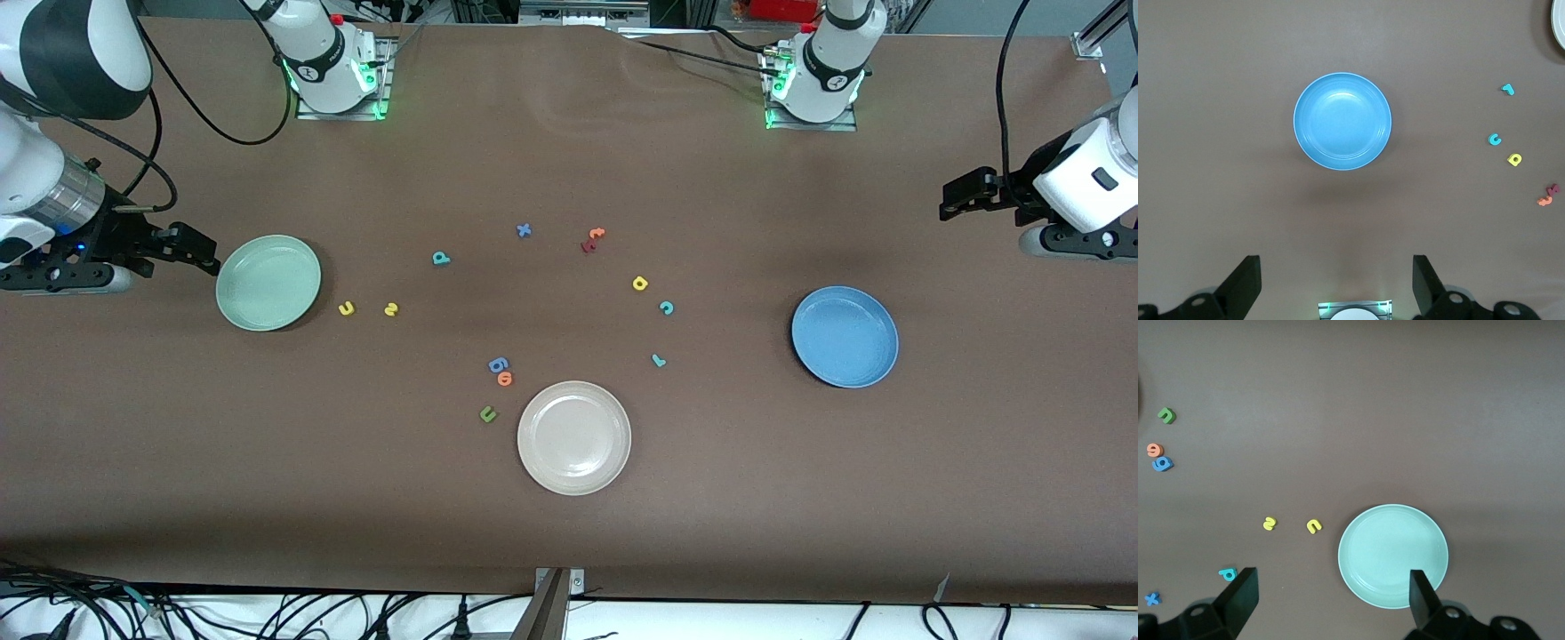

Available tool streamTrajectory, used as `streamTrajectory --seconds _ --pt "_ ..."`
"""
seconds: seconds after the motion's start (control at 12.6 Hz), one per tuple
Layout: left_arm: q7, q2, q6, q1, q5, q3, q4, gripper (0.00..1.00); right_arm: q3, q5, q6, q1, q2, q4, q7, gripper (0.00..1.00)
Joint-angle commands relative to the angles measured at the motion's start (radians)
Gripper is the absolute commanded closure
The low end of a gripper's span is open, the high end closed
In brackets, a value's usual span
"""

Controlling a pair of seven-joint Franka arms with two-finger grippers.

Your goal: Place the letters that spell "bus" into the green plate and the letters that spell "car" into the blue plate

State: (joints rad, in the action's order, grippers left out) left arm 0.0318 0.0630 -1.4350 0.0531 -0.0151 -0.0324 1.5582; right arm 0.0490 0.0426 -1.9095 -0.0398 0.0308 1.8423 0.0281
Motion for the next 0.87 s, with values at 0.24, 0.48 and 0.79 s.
streamTrajectory --seconds 0.24,0.48,0.79 --pt "0.016 0.012 0.005 -0.001 -0.009 -0.003 -0.023 0.0 -0.001 0.013 0.081 -0.011 -0.025 -0.058 -0.002 0.0" --pt "0.016 0.012 0.005 -0.001 -0.009 -0.001 -0.023 0.0 0.0 0.011 0.151 -0.011 -0.034 -0.06 -0.004 0.0" --pt "0.017 0.011 0.005 -0.001 -0.009 -0.001 -0.023 0.0 -0.031 -0.001 0.175 -0.012 -0.023 -0.057 -0.005 0.0"
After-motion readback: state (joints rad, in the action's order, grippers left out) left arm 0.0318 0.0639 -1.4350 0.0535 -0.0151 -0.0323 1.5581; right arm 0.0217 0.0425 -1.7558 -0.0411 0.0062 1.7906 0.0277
